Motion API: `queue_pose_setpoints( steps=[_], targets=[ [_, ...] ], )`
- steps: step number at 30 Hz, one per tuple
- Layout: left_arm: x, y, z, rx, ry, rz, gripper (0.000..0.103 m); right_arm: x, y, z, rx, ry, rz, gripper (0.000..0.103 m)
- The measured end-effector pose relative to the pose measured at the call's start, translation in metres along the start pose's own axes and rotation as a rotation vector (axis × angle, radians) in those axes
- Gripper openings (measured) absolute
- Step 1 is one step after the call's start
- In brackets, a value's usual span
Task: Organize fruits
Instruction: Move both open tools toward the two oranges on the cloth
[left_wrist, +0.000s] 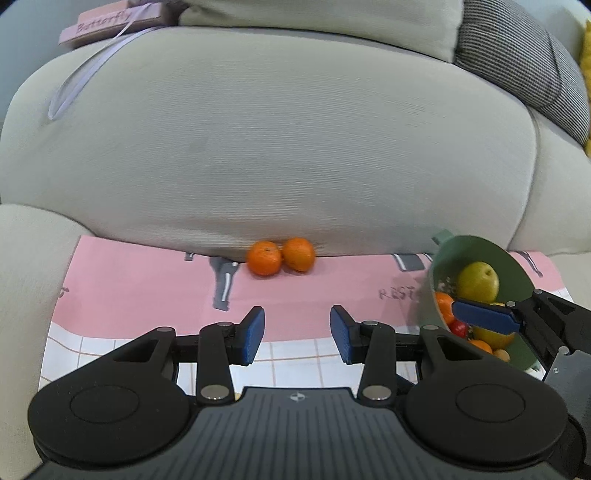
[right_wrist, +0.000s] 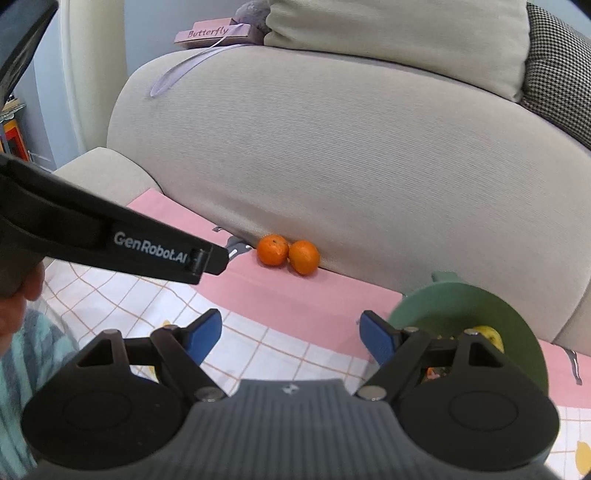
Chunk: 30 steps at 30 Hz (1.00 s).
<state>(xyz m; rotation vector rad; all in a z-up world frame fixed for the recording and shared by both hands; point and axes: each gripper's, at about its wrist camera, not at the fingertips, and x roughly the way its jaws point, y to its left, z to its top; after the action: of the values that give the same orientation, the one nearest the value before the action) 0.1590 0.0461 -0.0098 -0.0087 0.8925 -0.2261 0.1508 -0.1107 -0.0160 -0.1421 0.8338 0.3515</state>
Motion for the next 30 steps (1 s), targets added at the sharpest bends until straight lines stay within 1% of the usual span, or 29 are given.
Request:
queue_pose_setpoints(
  steps=[5, 12, 15, 17, 19, 21, 23, 27, 30],
  targets=[
    [0.012, 0.02, 0.003, -0.051, 0.002, -0.003, 0.049, 0.021, 0.004, 0.004, -0.003, 0.016, -0.003, 0.079],
    [0.033, 0.04, 0.009, -0.094, 0.01, -0.007, 0.049, 0.048, 0.003, 0.009, 0.0, 0.035, 0.003, 0.078],
    [0.043, 0.046, 0.011, -0.108, 0.019, -0.003, 0.049, 0.061, 0.004, 0.015, 0.007, 0.043, 0.009, 0.073],
    [0.05, 0.051, 0.013, -0.117, 0.022, -0.002, 0.049, 0.07, 0.005, 0.019, 0.009, 0.046, 0.012, 0.072],
    [0.057, 0.055, 0.014, -0.125, 0.024, -0.002, 0.049, 0.078, 0.005, 0.023, 0.009, 0.048, 0.016, 0.068],
    [0.063, 0.061, 0.016, -0.131, 0.023, -0.003, 0.049, 0.086, 0.003, 0.028, 0.012, 0.045, 0.018, 0.068],
    [0.069, 0.065, 0.018, -0.136, 0.021, -0.008, 0.049, 0.095, 0.003, 0.032, 0.017, 0.041, 0.021, 0.064],
    [0.082, 0.075, 0.021, -0.158, 0.021, -0.034, 0.049, 0.114, 0.001, 0.037, 0.035, 0.046, 0.024, 0.058],
    [0.094, 0.08, 0.023, -0.188, 0.033, -0.071, 0.049, 0.128, -0.001, 0.039, 0.034, 0.052, 0.023, 0.053]
  ],
)
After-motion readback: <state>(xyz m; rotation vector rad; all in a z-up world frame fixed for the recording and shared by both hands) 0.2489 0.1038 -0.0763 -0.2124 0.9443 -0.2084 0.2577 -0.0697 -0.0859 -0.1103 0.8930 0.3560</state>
